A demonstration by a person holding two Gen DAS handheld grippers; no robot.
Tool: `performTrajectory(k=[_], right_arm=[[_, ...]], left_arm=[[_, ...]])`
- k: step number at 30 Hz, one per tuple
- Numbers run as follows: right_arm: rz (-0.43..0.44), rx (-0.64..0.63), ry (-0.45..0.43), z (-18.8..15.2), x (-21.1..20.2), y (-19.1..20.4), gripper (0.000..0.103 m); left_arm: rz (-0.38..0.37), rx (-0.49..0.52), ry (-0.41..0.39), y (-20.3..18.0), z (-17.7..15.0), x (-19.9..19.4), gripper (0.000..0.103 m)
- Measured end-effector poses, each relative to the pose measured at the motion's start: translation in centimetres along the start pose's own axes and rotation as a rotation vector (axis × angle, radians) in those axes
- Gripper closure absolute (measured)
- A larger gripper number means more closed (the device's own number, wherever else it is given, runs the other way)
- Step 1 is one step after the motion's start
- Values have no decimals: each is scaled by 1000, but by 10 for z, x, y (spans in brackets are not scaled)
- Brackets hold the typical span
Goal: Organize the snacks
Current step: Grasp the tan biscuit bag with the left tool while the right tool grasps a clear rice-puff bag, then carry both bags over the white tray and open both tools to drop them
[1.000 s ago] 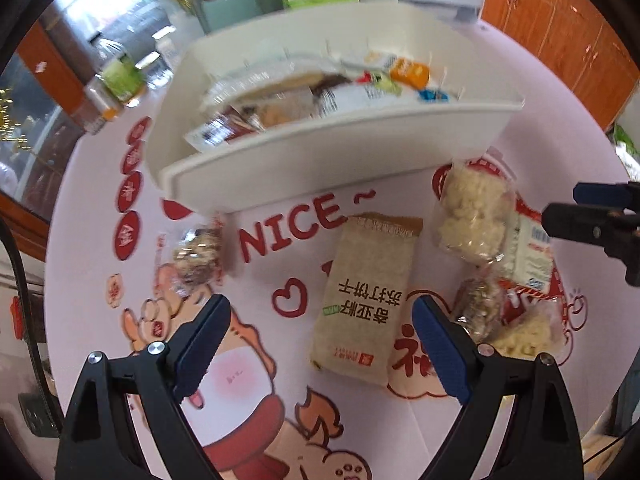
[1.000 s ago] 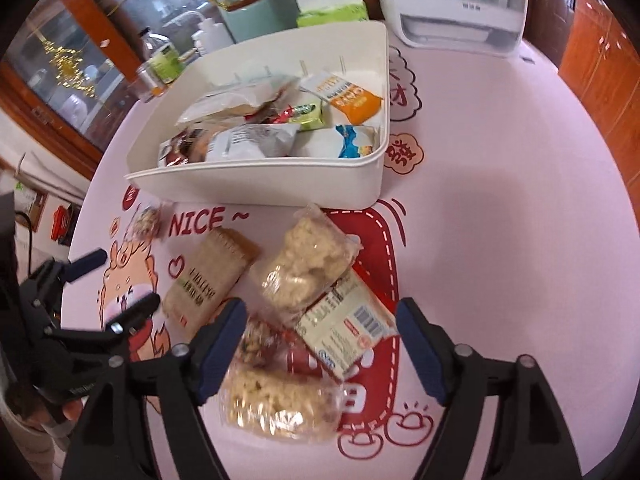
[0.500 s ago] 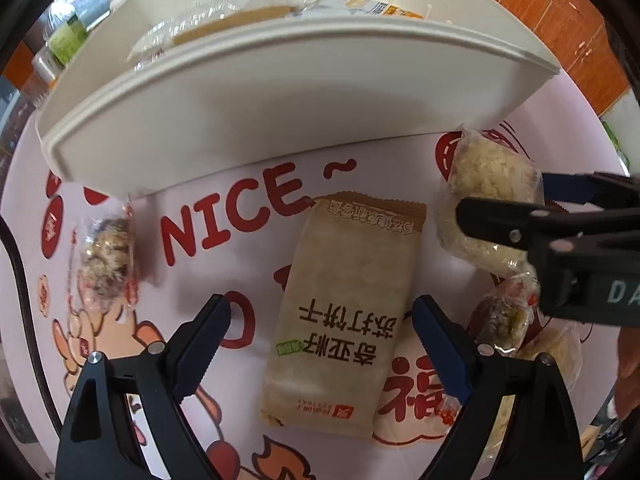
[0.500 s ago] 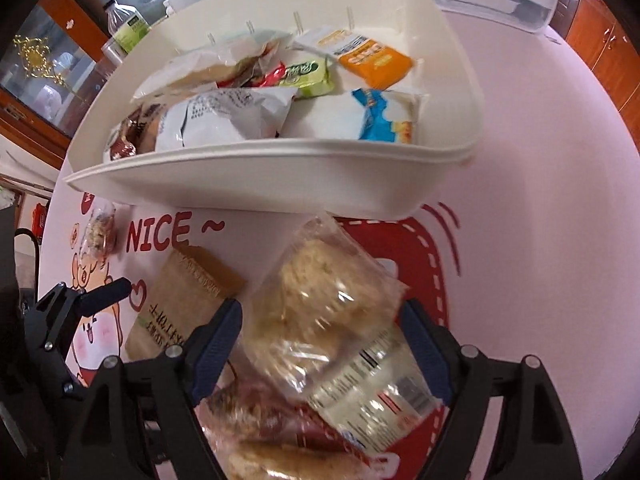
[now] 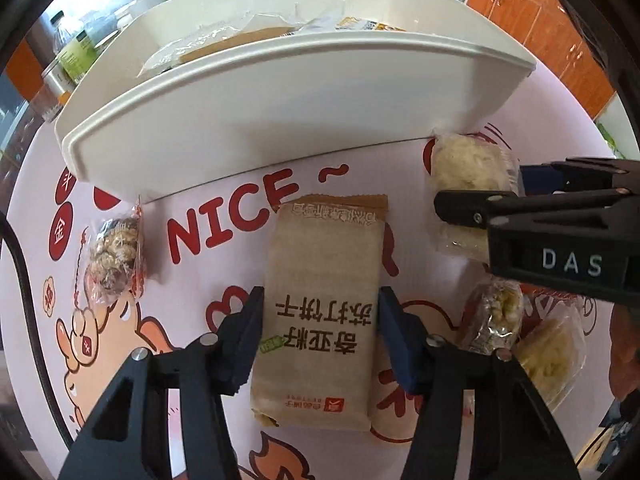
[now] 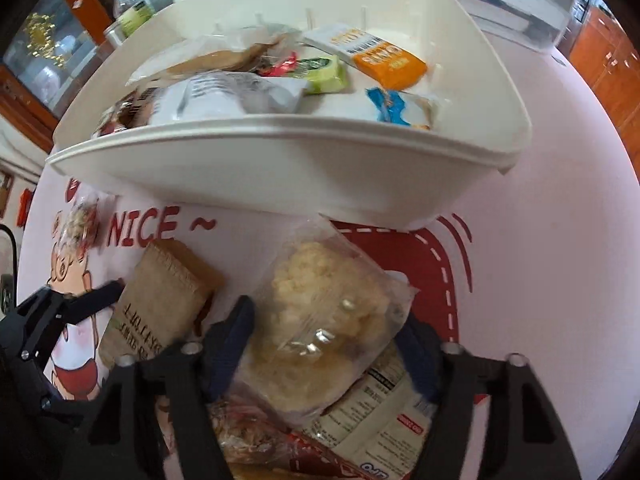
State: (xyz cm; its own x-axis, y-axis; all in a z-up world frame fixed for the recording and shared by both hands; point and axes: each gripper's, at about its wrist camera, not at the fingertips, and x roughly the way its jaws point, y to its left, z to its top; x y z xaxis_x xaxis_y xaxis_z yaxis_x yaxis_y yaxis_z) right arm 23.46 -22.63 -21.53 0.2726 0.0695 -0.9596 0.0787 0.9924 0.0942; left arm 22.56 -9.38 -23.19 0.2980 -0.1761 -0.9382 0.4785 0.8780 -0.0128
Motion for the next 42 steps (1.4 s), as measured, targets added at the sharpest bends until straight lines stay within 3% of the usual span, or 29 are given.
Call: performTrajectory(k=[3, 10, 16, 32, 42], right_arm=[[32, 16, -5, 0, -1, 0, 53], [42, 5, -8, 0, -9, 0, 57], [84, 1, -67, -7, -44, -6, 58], [162, -78, -243, -14, -140, 1, 58], [151, -120, -416, 20, -219, 11, 57]], left_arm=[[2, -26, -8, 3, -8, -3, 50], [-23, -113, -15, 20, -29, -20, 50], [-18, -149, -65, 28, -44, -62, 50], [-1, -139, -298, 30, 17, -173, 50], [30, -112, -430, 24, 69, -238, 50]])
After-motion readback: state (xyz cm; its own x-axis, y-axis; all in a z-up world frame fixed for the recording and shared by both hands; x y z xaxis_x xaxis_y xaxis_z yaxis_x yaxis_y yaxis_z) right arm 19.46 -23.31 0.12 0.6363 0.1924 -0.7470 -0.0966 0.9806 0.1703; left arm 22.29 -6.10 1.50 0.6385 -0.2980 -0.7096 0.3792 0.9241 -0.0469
